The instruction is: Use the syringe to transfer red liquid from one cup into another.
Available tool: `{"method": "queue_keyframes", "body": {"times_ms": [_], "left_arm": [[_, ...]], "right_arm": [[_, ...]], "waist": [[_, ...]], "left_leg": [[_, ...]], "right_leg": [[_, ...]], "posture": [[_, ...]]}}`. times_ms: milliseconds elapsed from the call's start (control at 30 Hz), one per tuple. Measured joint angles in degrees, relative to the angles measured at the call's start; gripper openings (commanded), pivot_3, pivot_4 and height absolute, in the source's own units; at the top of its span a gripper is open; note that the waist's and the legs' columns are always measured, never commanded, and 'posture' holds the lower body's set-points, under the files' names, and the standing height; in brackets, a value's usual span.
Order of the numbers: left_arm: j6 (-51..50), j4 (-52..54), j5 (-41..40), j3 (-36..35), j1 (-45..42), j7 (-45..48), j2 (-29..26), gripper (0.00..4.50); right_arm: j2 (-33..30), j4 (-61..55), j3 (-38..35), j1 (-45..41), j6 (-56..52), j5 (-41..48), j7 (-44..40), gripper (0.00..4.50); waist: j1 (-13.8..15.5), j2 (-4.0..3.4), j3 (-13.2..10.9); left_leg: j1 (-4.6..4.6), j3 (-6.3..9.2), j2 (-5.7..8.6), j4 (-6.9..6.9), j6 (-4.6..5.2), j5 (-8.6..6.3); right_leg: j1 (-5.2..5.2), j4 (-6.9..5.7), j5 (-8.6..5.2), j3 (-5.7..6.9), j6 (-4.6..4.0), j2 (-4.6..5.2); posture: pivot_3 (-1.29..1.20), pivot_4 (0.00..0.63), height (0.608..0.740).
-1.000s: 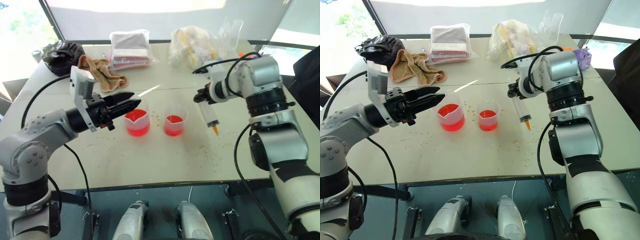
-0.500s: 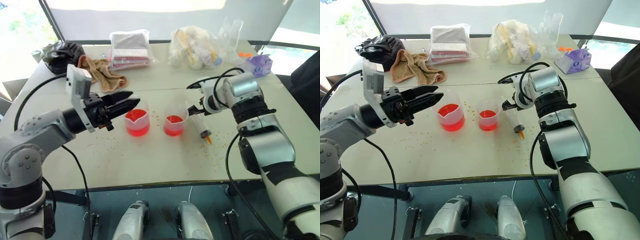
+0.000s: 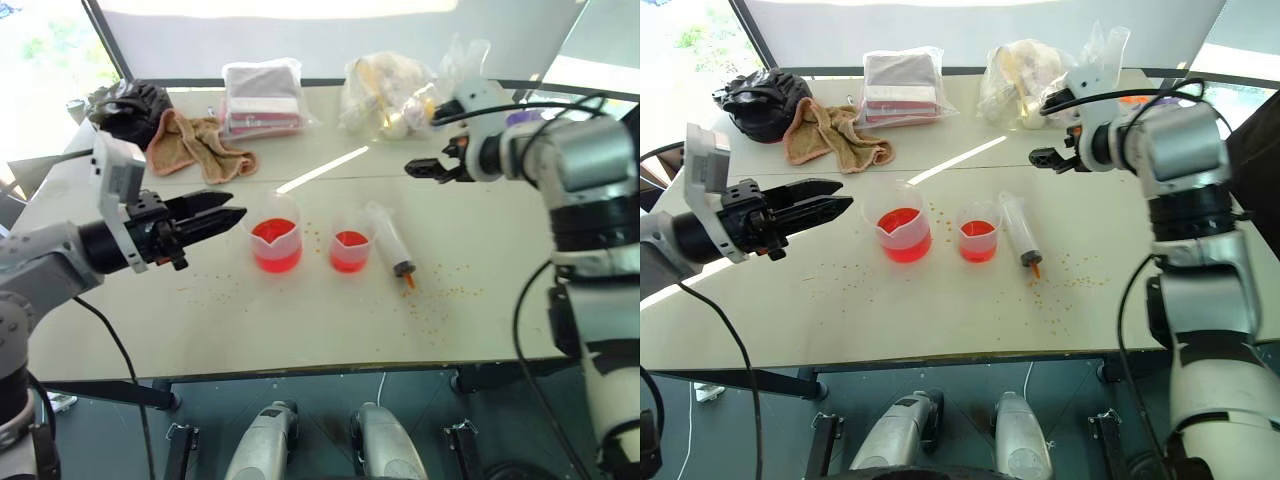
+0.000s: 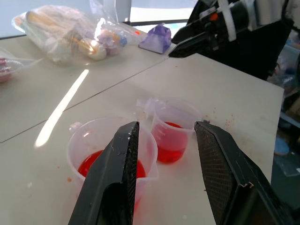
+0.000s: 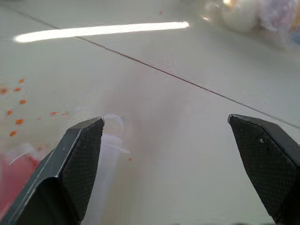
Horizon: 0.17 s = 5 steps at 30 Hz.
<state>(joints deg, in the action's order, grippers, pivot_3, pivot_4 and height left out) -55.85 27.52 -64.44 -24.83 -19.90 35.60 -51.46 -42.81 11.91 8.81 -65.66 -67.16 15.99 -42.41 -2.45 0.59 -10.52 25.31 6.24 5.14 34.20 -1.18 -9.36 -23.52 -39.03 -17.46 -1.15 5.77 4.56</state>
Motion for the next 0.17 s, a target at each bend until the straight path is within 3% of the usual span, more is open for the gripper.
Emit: {"method": "queue_keyframes", "body": {"times_ms": [167], "left_arm": [[-0.42, -1.01, -0.74, -4.09, 4.19, 3.99, -5.53, 1.98]], "right_arm": [[-15.97, -20.62, -1.20, 12.83, 7.43, 8.65, -20.53, 4.43]], "waist": [[0.39, -0.03, -0.10]], "left_leg": [[0.05, -0.02, -0.02, -0.05, 0.16, -0.12]], "right_leg": [[0.07, 0.29, -0.04, 0.05, 0.05, 0.06]], "posture": [[0.00, 0.150, 0.736]]}}
